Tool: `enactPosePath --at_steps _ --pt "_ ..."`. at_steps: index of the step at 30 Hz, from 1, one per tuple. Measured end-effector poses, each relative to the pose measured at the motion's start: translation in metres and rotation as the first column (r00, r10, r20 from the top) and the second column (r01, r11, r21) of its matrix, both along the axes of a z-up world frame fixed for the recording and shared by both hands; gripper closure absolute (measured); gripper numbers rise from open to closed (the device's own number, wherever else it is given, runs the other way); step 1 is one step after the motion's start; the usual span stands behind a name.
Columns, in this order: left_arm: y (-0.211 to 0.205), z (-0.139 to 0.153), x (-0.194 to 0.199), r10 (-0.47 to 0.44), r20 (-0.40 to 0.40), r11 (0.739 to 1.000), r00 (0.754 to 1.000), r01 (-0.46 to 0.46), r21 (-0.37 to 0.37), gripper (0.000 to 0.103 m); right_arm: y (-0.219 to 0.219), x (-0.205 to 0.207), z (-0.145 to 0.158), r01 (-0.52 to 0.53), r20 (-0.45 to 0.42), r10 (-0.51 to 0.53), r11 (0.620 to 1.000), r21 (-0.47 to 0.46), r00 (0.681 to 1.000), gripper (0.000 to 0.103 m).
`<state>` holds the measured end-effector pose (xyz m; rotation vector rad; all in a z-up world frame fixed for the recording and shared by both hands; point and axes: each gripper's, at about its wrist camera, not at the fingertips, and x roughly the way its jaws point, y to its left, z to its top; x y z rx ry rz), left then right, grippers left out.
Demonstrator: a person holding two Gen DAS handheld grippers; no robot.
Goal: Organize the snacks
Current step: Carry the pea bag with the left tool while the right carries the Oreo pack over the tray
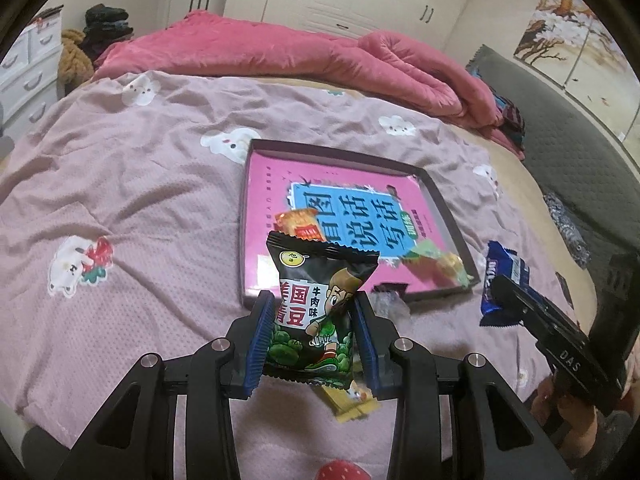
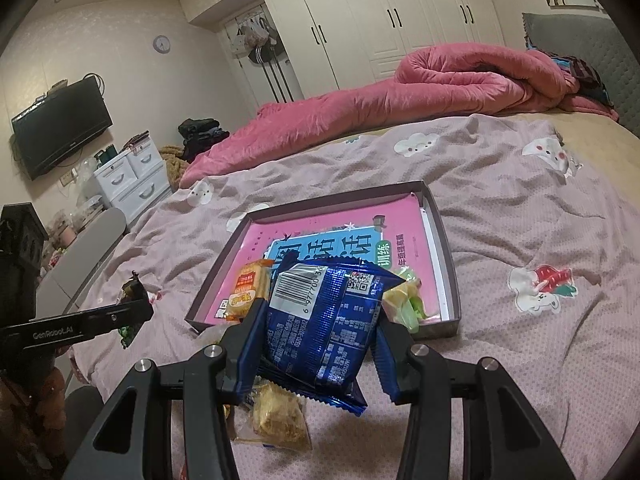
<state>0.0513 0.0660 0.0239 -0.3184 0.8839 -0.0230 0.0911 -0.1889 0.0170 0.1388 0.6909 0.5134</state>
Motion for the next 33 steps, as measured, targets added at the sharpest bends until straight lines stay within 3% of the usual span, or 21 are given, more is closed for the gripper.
enactPosePath --at_steps 15,33 --pt "0.012 -0.018 0.043 0.045 -0.02 0.999 0.999 -0.045 0.011 0.062 0.006 0.02 0.005 0.017 0.02 -0.017 1.0 -0.005 1.0 0.055" --pt "-0.002 -0.057 0.086 0.074 -0.115 0.992 0.991 -0.061 0.106 0.062 0.013 0.047 -0.005 0.051 -0.001 -0.051 0.999 -0.012 0.999 0.055"
